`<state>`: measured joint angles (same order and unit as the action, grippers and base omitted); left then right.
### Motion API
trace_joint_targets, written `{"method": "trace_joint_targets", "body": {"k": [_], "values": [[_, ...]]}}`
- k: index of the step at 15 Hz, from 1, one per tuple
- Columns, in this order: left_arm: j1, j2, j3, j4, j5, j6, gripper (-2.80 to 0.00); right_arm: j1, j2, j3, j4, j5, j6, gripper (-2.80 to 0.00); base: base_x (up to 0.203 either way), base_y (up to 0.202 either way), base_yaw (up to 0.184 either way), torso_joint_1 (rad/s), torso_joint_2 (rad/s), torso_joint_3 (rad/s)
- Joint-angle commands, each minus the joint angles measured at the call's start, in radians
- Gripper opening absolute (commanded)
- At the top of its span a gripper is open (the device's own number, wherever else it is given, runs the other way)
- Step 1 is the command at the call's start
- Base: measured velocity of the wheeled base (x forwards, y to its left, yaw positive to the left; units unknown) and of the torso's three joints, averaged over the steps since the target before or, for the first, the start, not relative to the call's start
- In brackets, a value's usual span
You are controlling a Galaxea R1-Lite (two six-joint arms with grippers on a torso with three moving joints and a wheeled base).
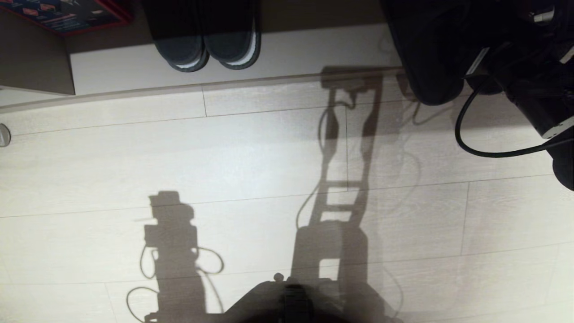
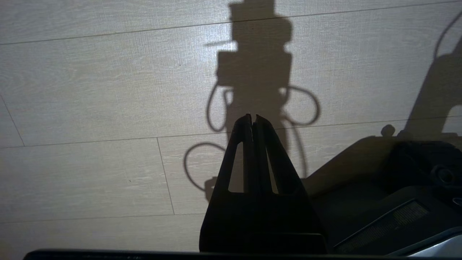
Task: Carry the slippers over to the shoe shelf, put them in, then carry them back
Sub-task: Pick up the slippers in the shoe cabinet
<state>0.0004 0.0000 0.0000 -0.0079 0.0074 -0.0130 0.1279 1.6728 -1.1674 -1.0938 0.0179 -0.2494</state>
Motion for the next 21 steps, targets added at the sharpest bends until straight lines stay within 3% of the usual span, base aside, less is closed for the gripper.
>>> {"method": "trace_joint_targets", "body": {"k": [1, 5, 12, 16, 17, 21], "values": [[0.001, 0.0, 0.0, 0.0, 0.0, -0.001, -2.8, 0.001, 0.029, -0.005, -0.024, -0.002, 0.009, 0.0, 0.0, 0.0, 0.0, 0.0, 0.0, 0.0], [0.001, 0.0, 0.0, -0.001, 0.0, -0.001, -2.8, 0.001, 0.091, -0.075, -0.094, -0.056, 0.035, 0.0, 0.0, 0.0, 0.0, 0.0, 0.0, 0.0], [0.0, 0.0, 0.0, 0.0, 0.0, -0.002, -2.8, 0.015, 0.228, -0.236, -0.14, -0.058, 0.105, 0.0, 0.0, 0.0, 0.0, 0.0, 0.0, 0.0], [0.001, 0.0, 0.0, 0.0, 0.0, -0.002, -2.8, 0.016, 0.342, -0.402, -0.165, -0.057, 0.125, 0.0, 0.0, 0.0, 0.0, 0.0, 0.0, 0.0], [0.0, 0.0, 0.0, 0.0, 0.0, -0.002, -2.8, 0.016, 0.358, -0.423, -0.168, -0.056, 0.13, -2.8, 0.0, 0.0, 0.0, 0.0, 0.0, 0.0], [0.0, 0.0, 0.0, 0.0, 0.0, -0.002, -2.8, 0.024, 0.392, -0.515, -0.16, -0.059, 0.131, -2.8, 0.0, 0.0, 0.0, 0.0, 0.0, 0.0]]}}
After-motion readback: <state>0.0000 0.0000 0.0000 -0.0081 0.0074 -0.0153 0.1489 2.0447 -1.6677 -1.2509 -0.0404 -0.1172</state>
